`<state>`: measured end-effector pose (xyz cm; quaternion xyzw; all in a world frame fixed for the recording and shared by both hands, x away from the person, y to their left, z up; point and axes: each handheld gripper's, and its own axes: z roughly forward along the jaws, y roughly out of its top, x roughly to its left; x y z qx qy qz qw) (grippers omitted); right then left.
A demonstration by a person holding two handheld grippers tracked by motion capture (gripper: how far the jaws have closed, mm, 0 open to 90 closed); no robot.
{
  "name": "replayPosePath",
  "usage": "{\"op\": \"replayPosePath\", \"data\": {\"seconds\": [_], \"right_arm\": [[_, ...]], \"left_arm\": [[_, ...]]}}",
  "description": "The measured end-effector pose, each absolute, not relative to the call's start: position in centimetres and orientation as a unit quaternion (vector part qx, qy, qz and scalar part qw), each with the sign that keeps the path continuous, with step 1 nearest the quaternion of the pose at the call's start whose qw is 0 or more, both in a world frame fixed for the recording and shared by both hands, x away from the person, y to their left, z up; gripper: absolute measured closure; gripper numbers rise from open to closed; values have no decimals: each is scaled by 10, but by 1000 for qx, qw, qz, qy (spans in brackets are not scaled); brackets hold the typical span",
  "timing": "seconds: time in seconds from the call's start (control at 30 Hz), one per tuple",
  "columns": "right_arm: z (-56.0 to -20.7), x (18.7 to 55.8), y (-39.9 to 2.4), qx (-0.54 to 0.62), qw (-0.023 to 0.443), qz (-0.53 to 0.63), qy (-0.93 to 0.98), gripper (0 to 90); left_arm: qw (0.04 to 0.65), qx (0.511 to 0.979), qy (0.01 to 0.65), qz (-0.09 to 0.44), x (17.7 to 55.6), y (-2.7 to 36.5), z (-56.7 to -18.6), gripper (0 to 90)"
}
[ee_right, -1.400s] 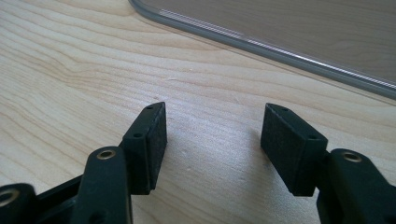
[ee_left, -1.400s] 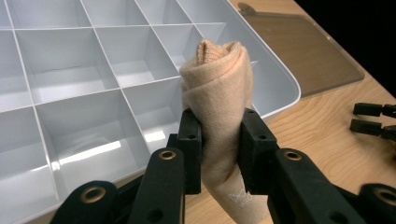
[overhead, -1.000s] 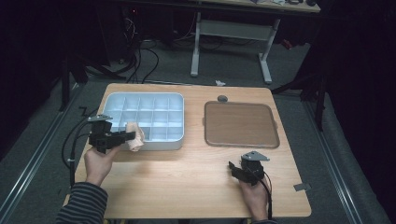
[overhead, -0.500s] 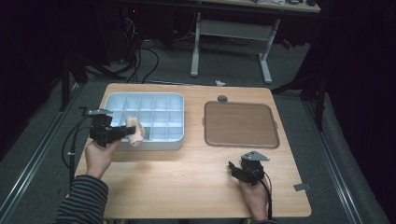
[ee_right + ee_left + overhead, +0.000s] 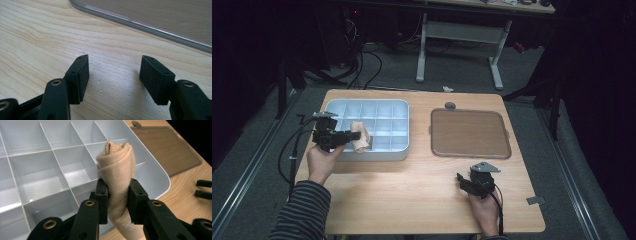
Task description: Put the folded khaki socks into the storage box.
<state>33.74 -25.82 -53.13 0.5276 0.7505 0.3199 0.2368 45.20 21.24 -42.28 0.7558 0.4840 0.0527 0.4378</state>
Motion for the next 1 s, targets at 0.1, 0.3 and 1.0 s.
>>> {"op": "replayPosePath", "data": {"seconds": [0.1,0.3,1.0], "right_arm": [[-531,337,-258,528,237,320,750,410],[-531,337,-258,528,237,320,750,409],[-531,337,-258,528,237,319,750,409]], "left_arm": [[433,758,485,53,455,212,-424,733],[422,768,480,53,461,206,-427,733],[406,775,483,32,476,199,-446,733]]}}
